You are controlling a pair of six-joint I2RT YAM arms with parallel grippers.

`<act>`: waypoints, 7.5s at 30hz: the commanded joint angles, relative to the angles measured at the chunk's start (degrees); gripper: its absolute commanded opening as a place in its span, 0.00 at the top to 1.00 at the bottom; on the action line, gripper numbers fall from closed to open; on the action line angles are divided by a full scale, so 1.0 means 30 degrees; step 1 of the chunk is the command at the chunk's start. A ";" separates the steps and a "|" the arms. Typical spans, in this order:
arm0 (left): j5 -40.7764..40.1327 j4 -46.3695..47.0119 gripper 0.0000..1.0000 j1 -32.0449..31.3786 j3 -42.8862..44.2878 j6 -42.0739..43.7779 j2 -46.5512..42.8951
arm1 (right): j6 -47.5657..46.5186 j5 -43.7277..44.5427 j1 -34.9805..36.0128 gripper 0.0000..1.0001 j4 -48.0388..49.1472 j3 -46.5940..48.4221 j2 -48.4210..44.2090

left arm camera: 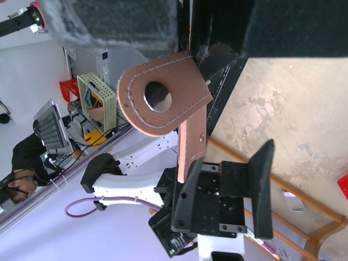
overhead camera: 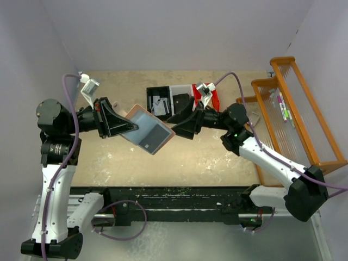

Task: Take the credit cards out of the card holder

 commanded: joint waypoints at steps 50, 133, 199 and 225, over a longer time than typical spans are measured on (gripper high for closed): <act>-0.0044 0.1112 1.00 0.0095 0.0401 -0.1208 -0.0045 | 0.0893 0.1347 0.2772 0.64 0.2864 -0.1105 -0.2034; -0.0703 -0.3932 0.95 0.0110 0.0398 0.5247 -0.0175 | 0.1538 0.9038 0.5617 0.89 -0.0730 0.2963 0.0240; -0.5268 -0.6467 0.40 0.0080 -0.4081 1.6914 -0.3226 | -0.1967 2.5039 1.1730 1.00 -2.3744 1.7359 0.6567; -0.8076 -0.7100 0.43 0.0080 -0.2780 1.6082 -0.3984 | -0.2035 2.4477 1.1715 1.00 -2.2452 1.5735 0.5438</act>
